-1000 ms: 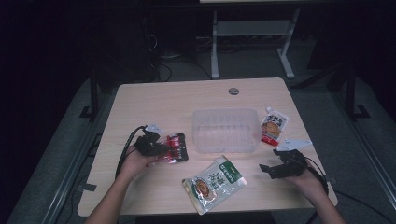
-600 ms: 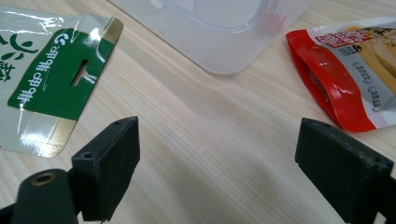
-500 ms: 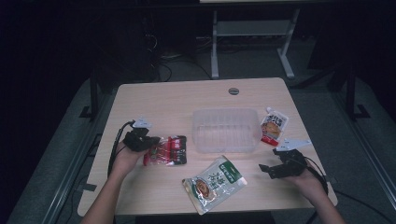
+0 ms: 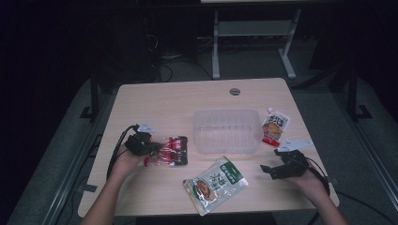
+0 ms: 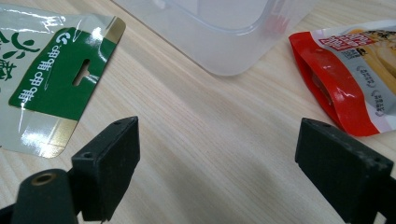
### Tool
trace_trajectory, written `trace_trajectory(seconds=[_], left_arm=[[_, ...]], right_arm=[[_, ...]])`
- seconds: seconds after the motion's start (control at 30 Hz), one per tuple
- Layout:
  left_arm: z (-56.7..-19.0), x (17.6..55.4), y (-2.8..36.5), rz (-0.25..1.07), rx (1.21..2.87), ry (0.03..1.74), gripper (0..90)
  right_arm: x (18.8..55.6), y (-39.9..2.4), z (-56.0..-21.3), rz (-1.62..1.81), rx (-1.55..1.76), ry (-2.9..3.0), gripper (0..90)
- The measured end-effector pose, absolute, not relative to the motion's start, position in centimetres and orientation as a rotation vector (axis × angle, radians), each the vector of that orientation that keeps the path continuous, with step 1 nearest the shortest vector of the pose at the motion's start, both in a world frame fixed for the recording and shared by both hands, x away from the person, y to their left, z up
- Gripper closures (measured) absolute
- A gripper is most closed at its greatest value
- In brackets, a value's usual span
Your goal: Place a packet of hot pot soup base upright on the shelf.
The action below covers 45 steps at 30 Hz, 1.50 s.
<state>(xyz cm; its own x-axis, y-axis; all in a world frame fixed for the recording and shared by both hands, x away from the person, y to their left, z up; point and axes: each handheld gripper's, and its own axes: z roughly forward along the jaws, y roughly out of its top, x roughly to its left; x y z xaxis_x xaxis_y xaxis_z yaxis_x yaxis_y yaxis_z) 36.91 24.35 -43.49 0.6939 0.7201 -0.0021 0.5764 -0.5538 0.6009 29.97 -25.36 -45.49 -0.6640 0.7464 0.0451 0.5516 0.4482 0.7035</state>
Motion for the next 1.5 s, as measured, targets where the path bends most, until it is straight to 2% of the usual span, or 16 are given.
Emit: trace_trajectory(seconds=[0.4,0.9,1.3,1.5], left_arm=[[-43.5,35.7,24.0,0.243,2.328,0.975,90.0],[-43.4,32.5,24.6,0.149,2.367,0.874,90.0],[-43.1,32.4,25.6,0.119,2.361,0.849,89.8],[-42.0,31.9,27.0,0.188,2.312,0.898,88.5]], right_arm=[[30.1,-25.3,-45.6,1.028,1.122,2.436,13.4],[29.9,-25.2,-45.5,1.038,1.124,2.433,13.4],[29.1,-23.9,-44.7,1.073,1.055,2.462,13.4],[28.1,-22.1,-43.7,1.122,0.946,2.512,13.3]])
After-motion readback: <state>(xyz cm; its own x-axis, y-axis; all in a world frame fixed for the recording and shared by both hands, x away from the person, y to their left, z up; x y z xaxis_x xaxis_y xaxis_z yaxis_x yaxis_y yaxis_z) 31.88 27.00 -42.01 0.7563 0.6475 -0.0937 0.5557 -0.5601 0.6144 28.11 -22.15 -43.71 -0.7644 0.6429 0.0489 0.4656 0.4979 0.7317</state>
